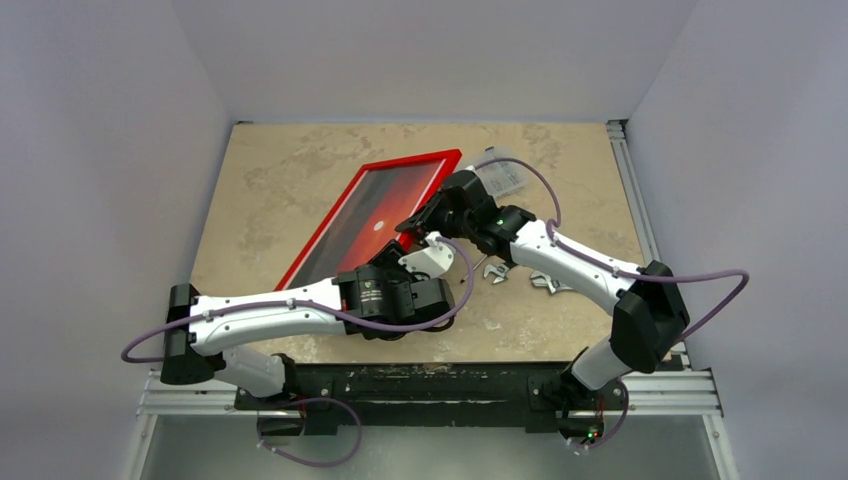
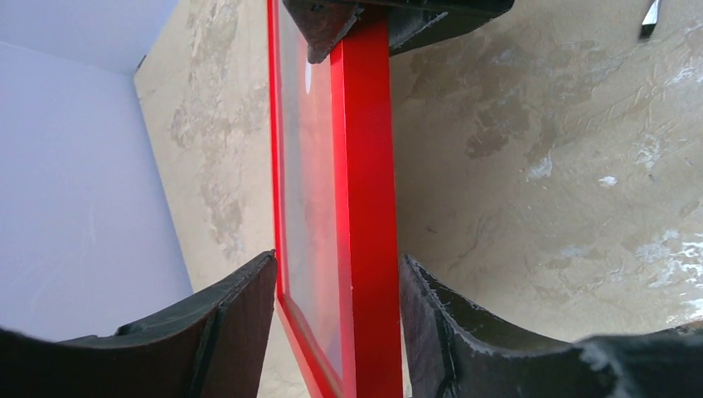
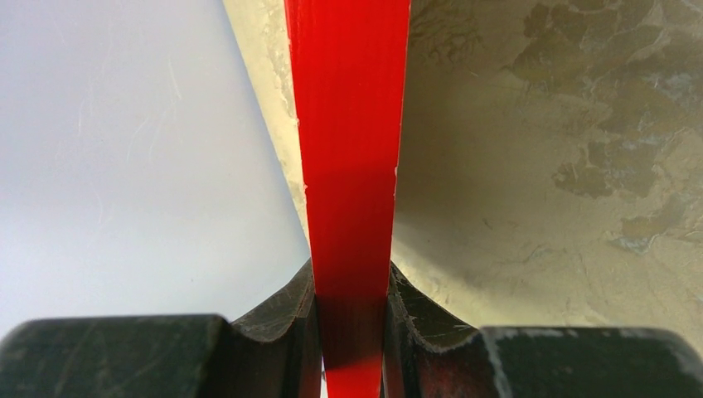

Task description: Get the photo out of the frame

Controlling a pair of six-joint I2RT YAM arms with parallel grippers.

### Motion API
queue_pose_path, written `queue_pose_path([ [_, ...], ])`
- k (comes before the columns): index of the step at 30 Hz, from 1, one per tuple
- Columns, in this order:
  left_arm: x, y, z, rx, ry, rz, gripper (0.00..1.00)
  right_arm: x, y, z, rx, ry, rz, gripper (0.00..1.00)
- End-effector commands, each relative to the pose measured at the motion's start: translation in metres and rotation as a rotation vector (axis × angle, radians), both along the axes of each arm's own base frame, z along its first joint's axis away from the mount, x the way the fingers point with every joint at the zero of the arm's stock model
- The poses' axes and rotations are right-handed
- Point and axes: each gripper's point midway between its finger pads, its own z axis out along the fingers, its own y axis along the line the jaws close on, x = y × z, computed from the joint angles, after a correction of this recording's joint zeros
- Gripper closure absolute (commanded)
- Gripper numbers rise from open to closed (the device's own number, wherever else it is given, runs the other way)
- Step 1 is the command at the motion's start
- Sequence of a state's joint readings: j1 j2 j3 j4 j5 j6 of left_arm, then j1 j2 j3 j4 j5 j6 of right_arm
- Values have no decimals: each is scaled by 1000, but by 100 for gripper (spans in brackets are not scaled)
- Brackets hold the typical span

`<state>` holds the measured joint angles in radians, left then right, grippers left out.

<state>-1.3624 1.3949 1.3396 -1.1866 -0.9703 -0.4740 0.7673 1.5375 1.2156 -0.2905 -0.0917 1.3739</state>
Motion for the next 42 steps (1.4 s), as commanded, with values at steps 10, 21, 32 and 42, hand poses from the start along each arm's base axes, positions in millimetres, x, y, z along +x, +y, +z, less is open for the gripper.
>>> queue_pose_path([
  [10,4,4,-10,120,-6,-57,48,3,6,37,46,-78,41,100],
  [21,8,10,-13,204,-33,-62,56,5,-2,40,-7,-128,41,100],
  [32,11,17,13,129,-78,-11,100,17,-19,50,-126,-276,132,35],
  [42,15,31,72,-406,81,-54,100,46,-156,141,-312,-556,25,2],
])
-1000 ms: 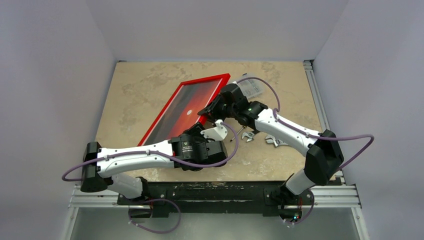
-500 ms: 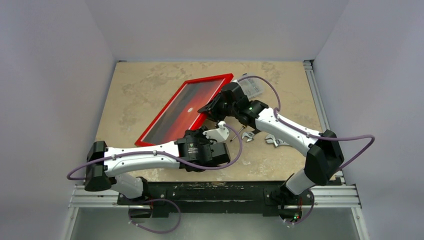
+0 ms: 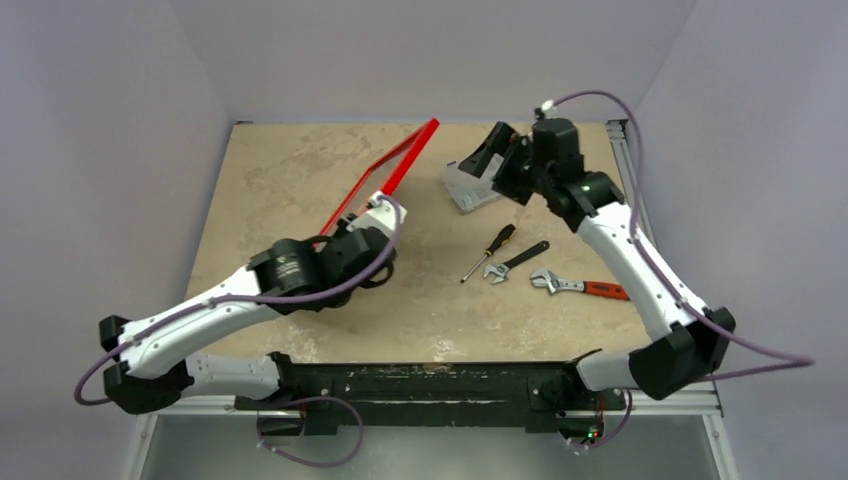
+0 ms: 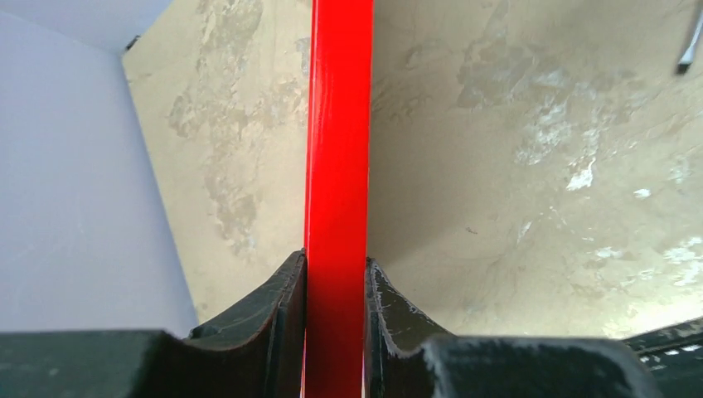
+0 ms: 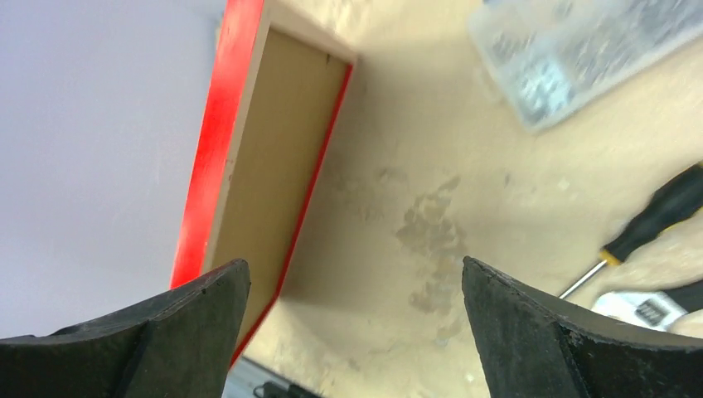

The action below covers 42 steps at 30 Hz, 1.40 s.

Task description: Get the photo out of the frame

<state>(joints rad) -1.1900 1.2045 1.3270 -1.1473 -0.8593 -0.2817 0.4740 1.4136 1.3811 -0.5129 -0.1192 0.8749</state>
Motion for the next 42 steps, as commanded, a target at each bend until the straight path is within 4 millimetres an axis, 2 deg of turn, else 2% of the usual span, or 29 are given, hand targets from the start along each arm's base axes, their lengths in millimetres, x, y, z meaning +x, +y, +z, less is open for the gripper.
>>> queue_pose_path([
  [1,-5,-19,51,-386,50,-90,100,-16,-41,82,-75,-252,30,2],
  [4,-4,-26,82,-513,44,-146,100,-24,-53,83,-108,-263,1,3],
  [8,4,-25,105,-631,46,-152,100,-35,-57,55,-100,-239,-6,4],
  [11,16,-17,108,-716,51,-131,100,-42,-57,26,-116,-198,16,6],
  [15,47,9,104,-917,97,-44,100,-46,-62,-12,-186,-127,39,7],
  [19,77,43,69,-1025,210,148,100,-50,-66,-34,-231,-95,53,8],
  [23,98,73,33,-1105,299,328,100,-57,-67,-50,-240,-65,71,9],
  [26,109,108,6,-1050,277,480,100,-64,-66,-60,-248,-43,105,10],
  [30,116,139,-37,-928,312,590,100,-71,-64,-72,-246,-26,135,11],
  [35,128,179,-61,-704,340,676,100,-79,-63,-83,-250,-22,184,11],
  [38,131,186,-71,-650,358,674,100,-83,-64,-91,-265,-14,197,10],
  [42,130,196,-75,-601,335,690,100,-89,-66,-107,-288,9,227,10],
])
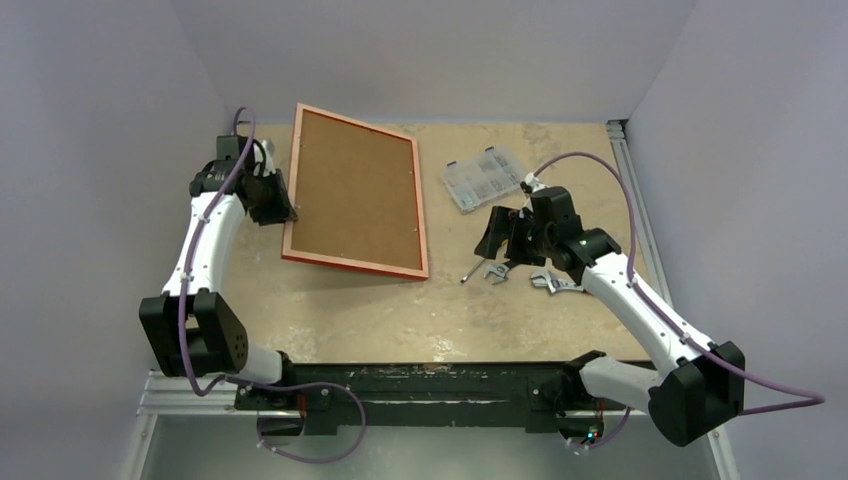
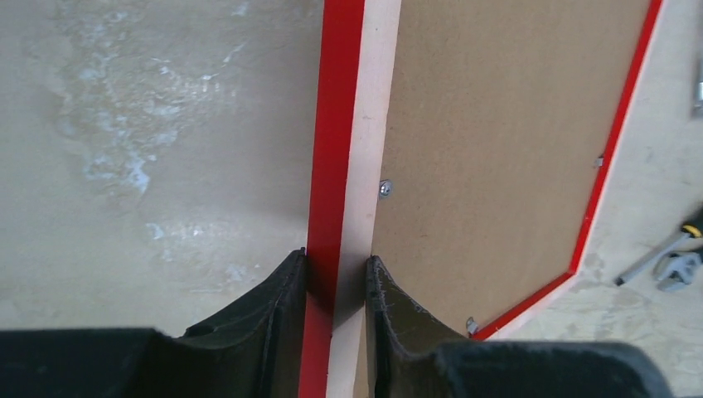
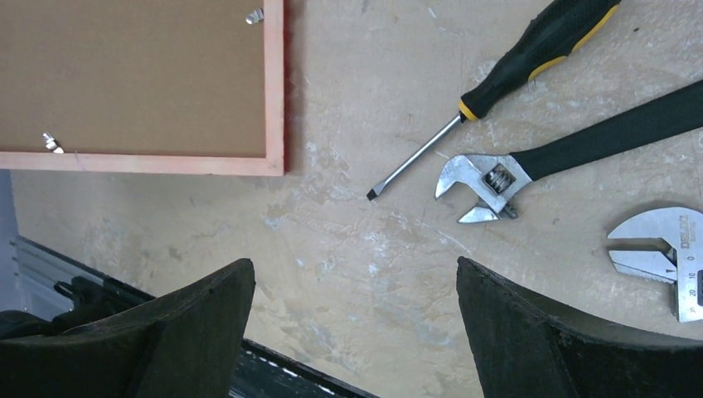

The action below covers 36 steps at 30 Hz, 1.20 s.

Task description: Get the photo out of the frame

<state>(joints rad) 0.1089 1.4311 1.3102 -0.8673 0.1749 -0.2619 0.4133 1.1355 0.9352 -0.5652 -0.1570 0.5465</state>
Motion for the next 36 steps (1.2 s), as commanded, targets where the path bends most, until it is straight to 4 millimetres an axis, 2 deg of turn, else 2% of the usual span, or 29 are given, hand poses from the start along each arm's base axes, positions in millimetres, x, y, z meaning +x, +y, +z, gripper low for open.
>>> queue_pose_path([
  [1,-4,36,6,190,-13,32,100,-5,1,-3,-9,-32,59,11],
  [3,-5,49,1,243,27,76,100,-8,0,-10,-16,-17,61,11],
  [4,-7,58,-1,282,55,121,94,-9,0,-12,-15,-11,63,11],
  [7,-6,71,-1,319,97,211,60,-12,-1,-21,-19,0,60,11],
  [9,-3,70,5,312,91,230,43,-12,-4,-26,-32,7,45,11],
  [14,2,63,33,314,33,270,31,-5,-7,-33,-47,25,-3,11],
  [16,9,35,48,252,-36,210,31,2,-8,-36,-46,27,-38,12],
  [17,13,11,54,205,-76,148,32,6,-8,-37,-49,32,-63,13],
  [20,18,-79,66,35,-150,-79,33,25,-12,-38,-74,52,-159,15],
  [22,13,-143,73,-114,-167,-241,33,37,-13,-40,-71,66,-232,13],
  [25,-4,-212,86,-279,-171,-428,33,56,-15,-41,-63,78,-348,13],
  [28,-16,-233,82,-269,-192,-521,33,72,-18,-46,-95,106,-429,13],
  [31,-20,-223,59,-190,-189,-536,33,86,-20,-54,-128,112,-471,16],
  [32,-22,-222,56,-189,-181,-531,33,90,-20,-60,-137,119,-480,17],
  [36,-35,-239,71,-292,-206,-594,33,98,-19,-78,-151,157,-526,27],
])
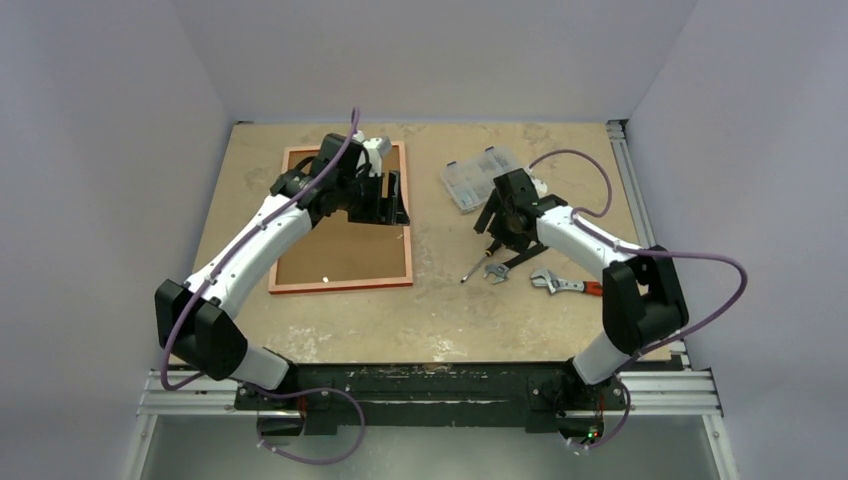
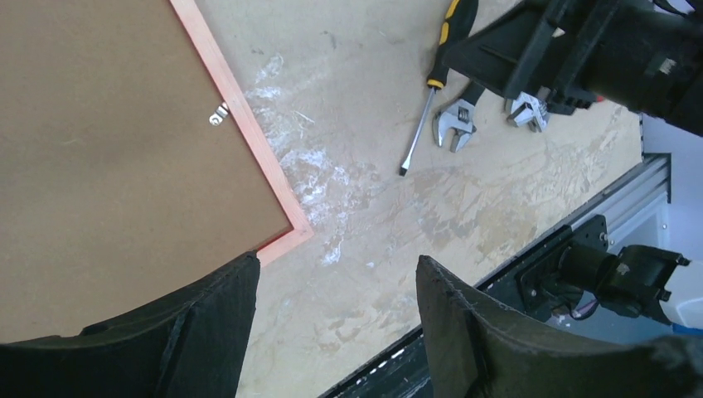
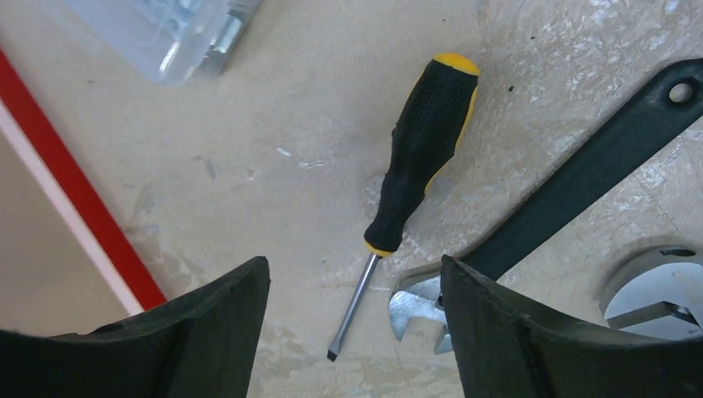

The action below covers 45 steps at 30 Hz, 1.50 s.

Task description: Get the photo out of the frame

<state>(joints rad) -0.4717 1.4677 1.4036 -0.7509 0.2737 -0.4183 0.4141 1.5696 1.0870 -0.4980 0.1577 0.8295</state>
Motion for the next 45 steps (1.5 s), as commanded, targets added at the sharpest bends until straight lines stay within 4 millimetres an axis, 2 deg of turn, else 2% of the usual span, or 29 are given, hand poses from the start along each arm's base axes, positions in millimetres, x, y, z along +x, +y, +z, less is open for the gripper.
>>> queue_pose_path([
  [1,-7,-16,31,-124,-80,-75,33,17,-4,-6,-10,-13,-114,30],
  [7,-16,-18,40,-160,-95,-98,33,19,-5,-33,-7,-4,-158,34],
  [13,-22,-24,43,-199,-92,-124,33,21,-10,-64,-48,30,-192,50],
  [18,-25,-28,45,-217,-90,-147,33,22,-14,-71,-65,14,-199,60],
  [21,-27,-29,47,-221,-99,-154,33,26,-9,-67,-43,4,-176,72],
  [22,-27,-29,47,-220,-102,-157,33,27,-8,-63,-40,-1,-173,77],
  [24,-26,-30,44,-215,-97,-161,33,29,-7,-57,-32,-17,-174,95],
  [26,-27,-32,40,-218,-82,-168,33,31,-4,-46,-3,-49,-162,100],
  [32,-37,-56,28,-309,26,-247,32,38,9,2,79,-180,-87,100],
  [35,-41,-70,19,-375,115,-285,32,33,29,34,191,-292,43,100],
  [38,-47,-83,14,-444,173,-314,32,15,52,61,346,-370,151,100],
  [41,-53,-92,1,-426,207,-334,31,-9,61,83,490,-417,159,100],
  [45,-67,-111,-10,-446,274,-389,31,-30,70,109,601,-492,156,100],
])
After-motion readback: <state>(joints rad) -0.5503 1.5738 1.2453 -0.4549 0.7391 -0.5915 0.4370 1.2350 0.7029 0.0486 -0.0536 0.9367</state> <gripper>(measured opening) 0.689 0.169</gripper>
